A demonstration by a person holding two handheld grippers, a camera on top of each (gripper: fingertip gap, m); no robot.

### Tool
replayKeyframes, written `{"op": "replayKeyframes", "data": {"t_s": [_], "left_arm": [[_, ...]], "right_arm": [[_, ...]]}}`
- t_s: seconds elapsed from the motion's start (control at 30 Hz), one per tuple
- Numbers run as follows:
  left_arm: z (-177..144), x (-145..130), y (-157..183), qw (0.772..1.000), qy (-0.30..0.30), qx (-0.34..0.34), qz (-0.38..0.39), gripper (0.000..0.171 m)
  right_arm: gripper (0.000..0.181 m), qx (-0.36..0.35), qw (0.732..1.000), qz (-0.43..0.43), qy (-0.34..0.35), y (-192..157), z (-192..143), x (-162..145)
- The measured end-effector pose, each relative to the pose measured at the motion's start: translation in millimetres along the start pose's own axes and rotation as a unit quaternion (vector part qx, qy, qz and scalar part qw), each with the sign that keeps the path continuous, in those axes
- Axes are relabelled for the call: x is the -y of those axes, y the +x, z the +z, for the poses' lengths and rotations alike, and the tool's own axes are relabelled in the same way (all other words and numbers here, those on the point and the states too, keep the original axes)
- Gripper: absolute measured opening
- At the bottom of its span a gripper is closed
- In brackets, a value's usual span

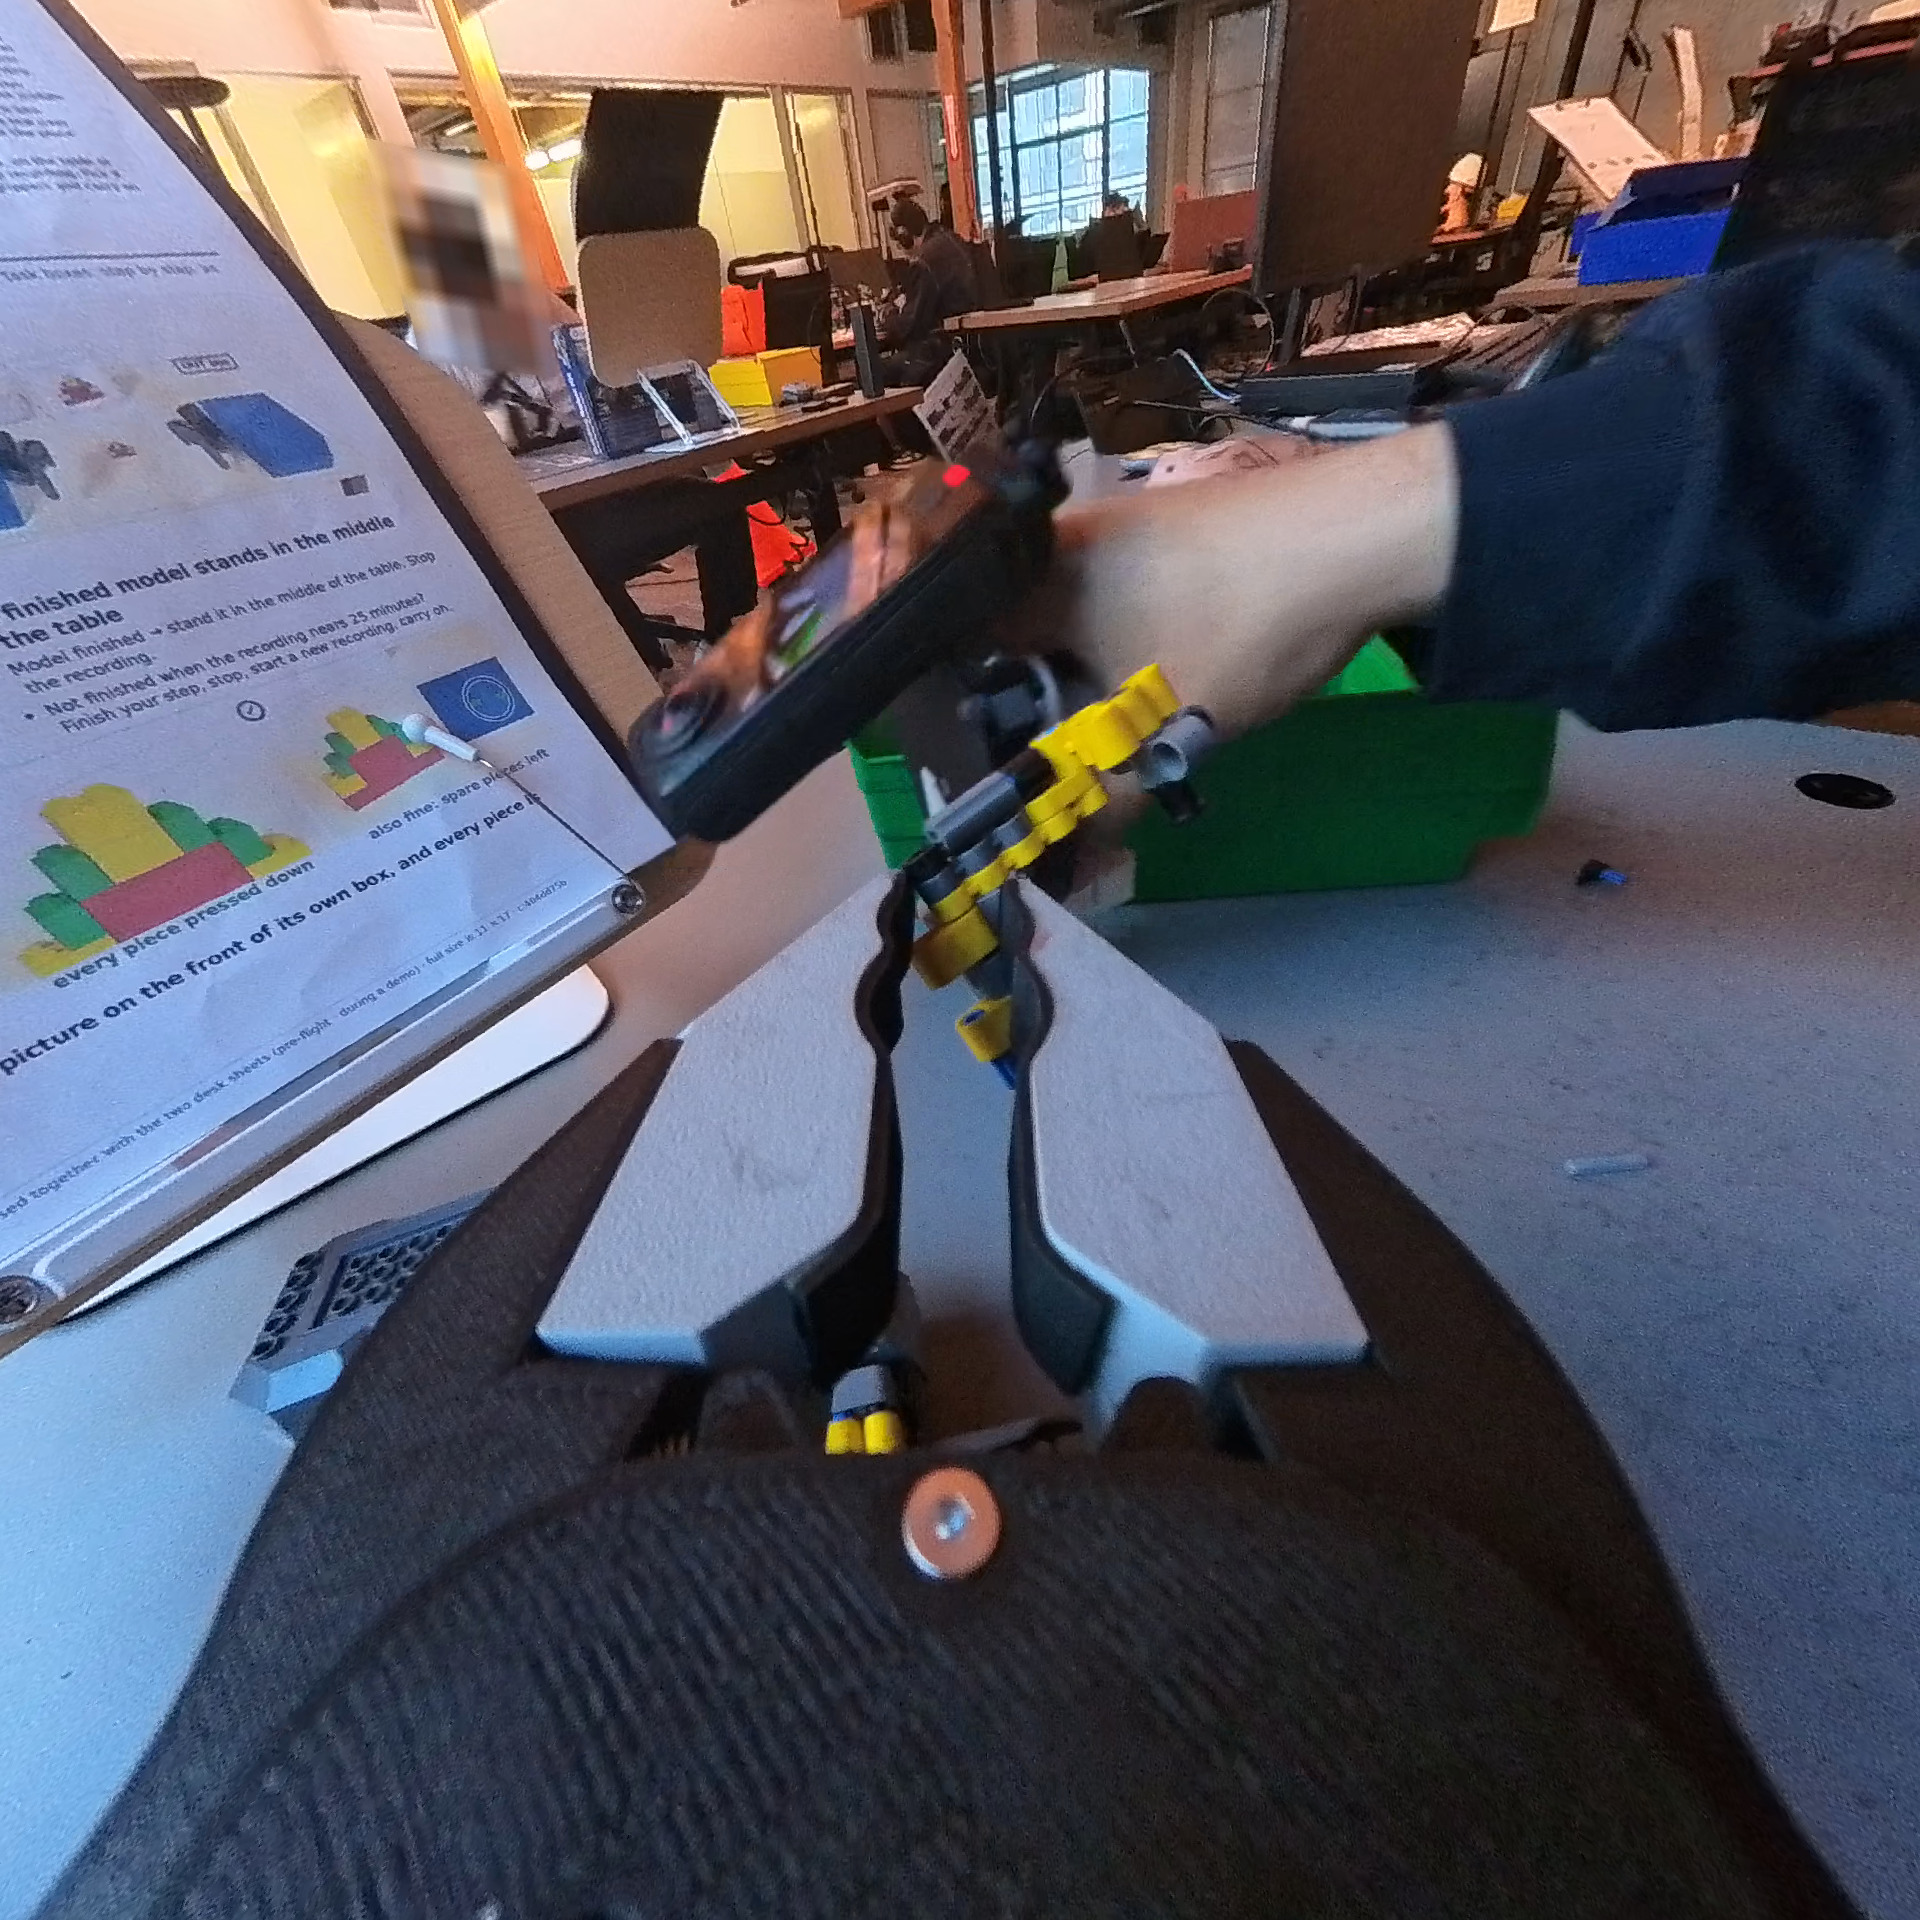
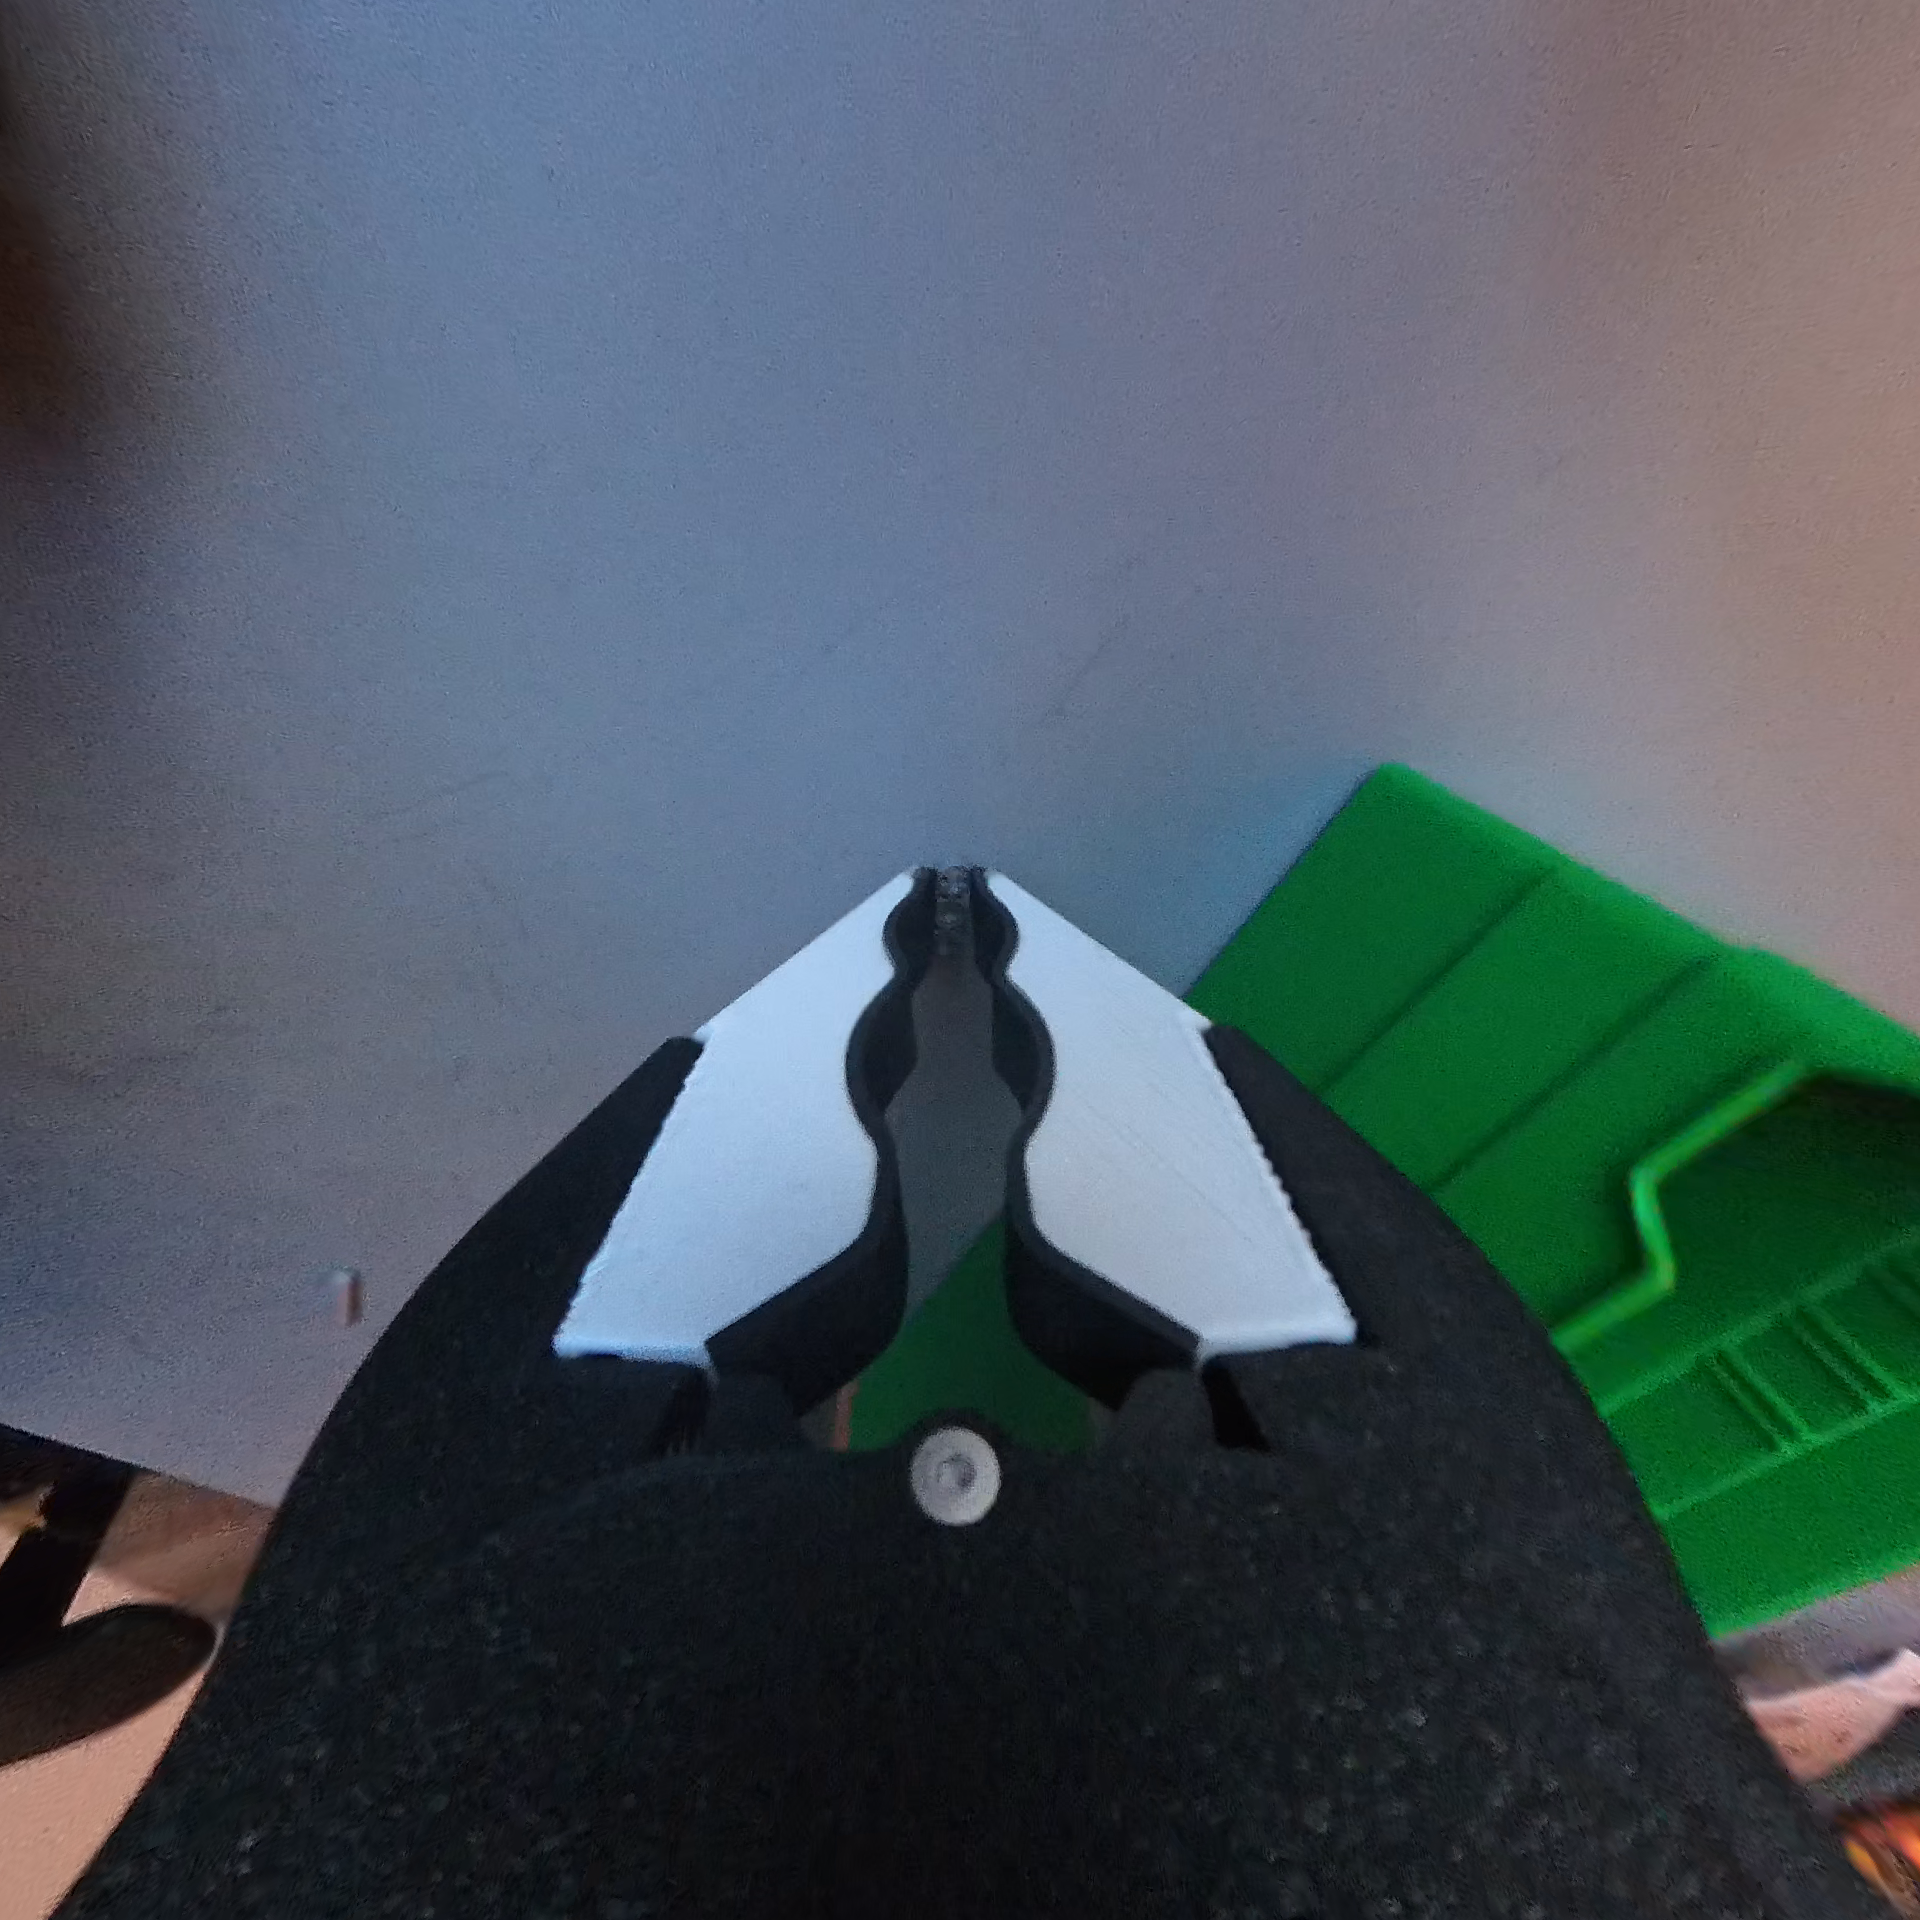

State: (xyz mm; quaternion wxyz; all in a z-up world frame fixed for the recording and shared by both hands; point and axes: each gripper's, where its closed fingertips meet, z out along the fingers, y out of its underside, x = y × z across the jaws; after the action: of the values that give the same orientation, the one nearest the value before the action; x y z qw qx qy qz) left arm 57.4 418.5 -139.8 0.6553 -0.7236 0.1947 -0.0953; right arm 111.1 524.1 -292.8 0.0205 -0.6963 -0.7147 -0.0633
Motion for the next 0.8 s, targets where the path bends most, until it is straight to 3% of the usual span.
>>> {"op": "replayKeyframes", "data": {"t_s": [0.17,0.27,0.33,0.43,0.57,0.7,0.8], "left_arm": [[-2,3,-1,1.0,0.007,0.002,0.005,0.014],[-2,6,3,1.0,0.012,-0.001,0.012,0.014],[0,6,8,1.0,0.012,-0.004,0.021,0.014],[2,5,16,0.999,0.013,-0.011,0.04,0.014],[6,1,25,0.996,0.0,-0.007,0.089,0.013],[10,-7,31,0.989,-0.018,-0.004,0.148,0.013],[13,-15,35,0.979,-0.032,-0.006,0.202,0.013]], "right_arm": [[0.004,-0.032,0.982,0.04,0.184,-15,-71,-2],[0.004,-0.134,0.931,0.094,0.328,8,-141,-26],[0.003,-0.191,0.895,0.138,0.38,28,-171,-55],[0.004,-0.212,0.895,0.201,0.337,54,-145,-96],[0.022,-0.212,0.904,0.223,0.297,63,-102,-115],[0.028,-0.144,0.878,0.224,0.397,41,-120,-86],[0.031,0.04,0.835,0.125,0.535,-31,-154,-27]]}}
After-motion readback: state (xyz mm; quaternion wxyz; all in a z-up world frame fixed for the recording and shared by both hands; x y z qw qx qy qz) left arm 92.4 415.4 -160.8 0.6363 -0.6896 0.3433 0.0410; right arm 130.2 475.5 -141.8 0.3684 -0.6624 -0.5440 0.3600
